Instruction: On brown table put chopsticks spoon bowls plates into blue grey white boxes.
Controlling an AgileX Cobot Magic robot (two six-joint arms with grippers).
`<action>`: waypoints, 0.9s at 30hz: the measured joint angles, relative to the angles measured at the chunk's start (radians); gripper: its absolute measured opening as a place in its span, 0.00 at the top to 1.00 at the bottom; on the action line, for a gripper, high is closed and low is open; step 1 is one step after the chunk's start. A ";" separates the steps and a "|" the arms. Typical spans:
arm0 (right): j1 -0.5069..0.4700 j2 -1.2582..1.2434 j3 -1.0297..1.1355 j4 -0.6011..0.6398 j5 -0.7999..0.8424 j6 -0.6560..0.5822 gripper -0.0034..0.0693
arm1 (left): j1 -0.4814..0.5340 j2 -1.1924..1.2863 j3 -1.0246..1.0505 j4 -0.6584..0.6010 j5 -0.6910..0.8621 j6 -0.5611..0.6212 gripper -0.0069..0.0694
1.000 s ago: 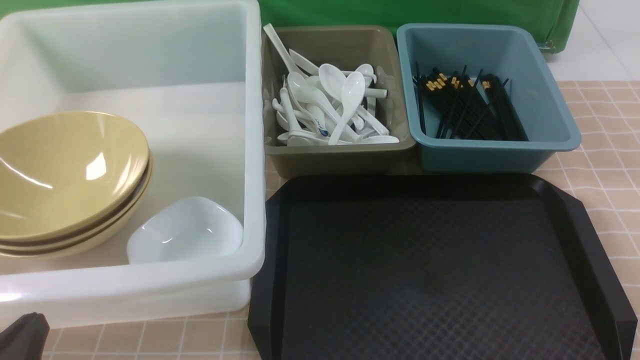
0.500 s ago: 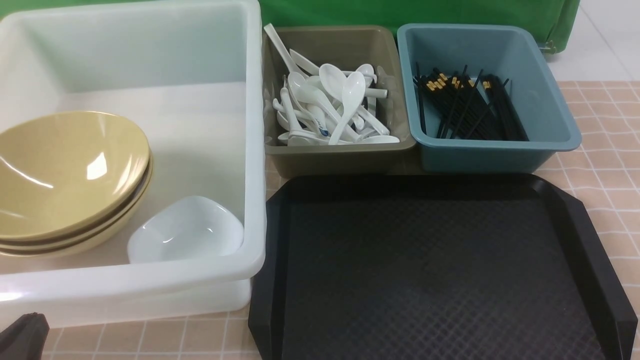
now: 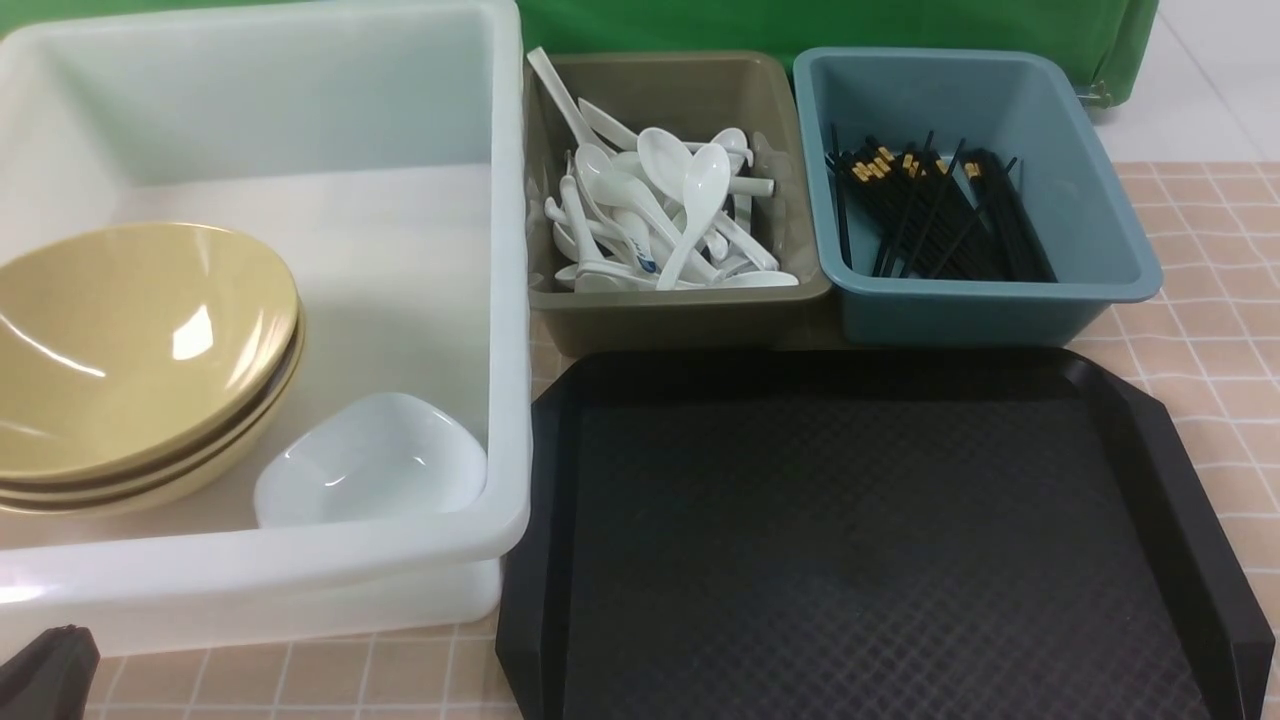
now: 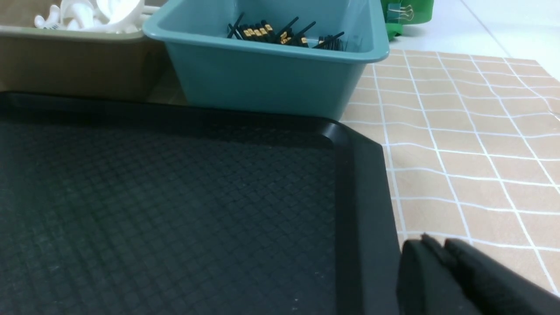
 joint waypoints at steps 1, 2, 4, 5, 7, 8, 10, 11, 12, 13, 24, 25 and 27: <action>0.000 0.000 0.000 0.000 0.000 0.000 0.82 | 0.000 0.000 0.000 0.000 0.000 0.000 0.91; 0.000 0.000 0.000 0.000 0.000 0.000 0.82 | 0.000 0.000 0.000 0.000 0.000 0.000 0.91; 0.000 0.000 0.000 0.000 0.000 0.000 0.82 | 0.000 0.000 0.000 0.000 0.000 0.000 0.91; 0.000 0.000 0.000 0.000 0.000 0.000 0.82 | 0.000 0.000 0.000 0.000 0.000 0.000 0.91; 0.000 0.000 0.000 0.000 0.000 0.000 0.82 | 0.000 0.000 0.000 0.000 0.000 0.000 0.91; 0.000 0.000 0.000 0.000 0.000 0.000 0.82 | 0.000 0.000 0.000 0.000 0.000 0.000 0.91; 0.000 0.000 0.000 0.000 0.000 0.000 0.81 | 0.000 0.000 0.000 0.000 0.000 0.000 0.91; 0.000 0.000 0.000 0.000 0.000 0.000 0.81 | 0.000 0.000 0.000 0.000 0.000 0.000 0.91; 0.000 0.000 0.000 0.000 0.000 0.000 0.81 | 0.000 0.000 0.000 0.000 0.000 0.000 0.91; 0.000 0.000 0.000 0.000 0.000 0.000 0.81 | 0.000 0.000 0.000 0.000 0.000 0.000 0.91; 0.000 0.000 0.000 0.000 0.000 0.000 0.79 | 0.000 0.000 0.000 0.000 0.000 0.000 0.91; 0.000 0.000 0.000 0.000 0.000 0.000 0.79 | 0.000 0.000 0.000 0.000 0.000 0.001 0.91; 0.000 0.000 0.000 0.000 0.000 0.000 0.79 | 0.000 0.000 0.000 0.000 0.000 0.002 0.91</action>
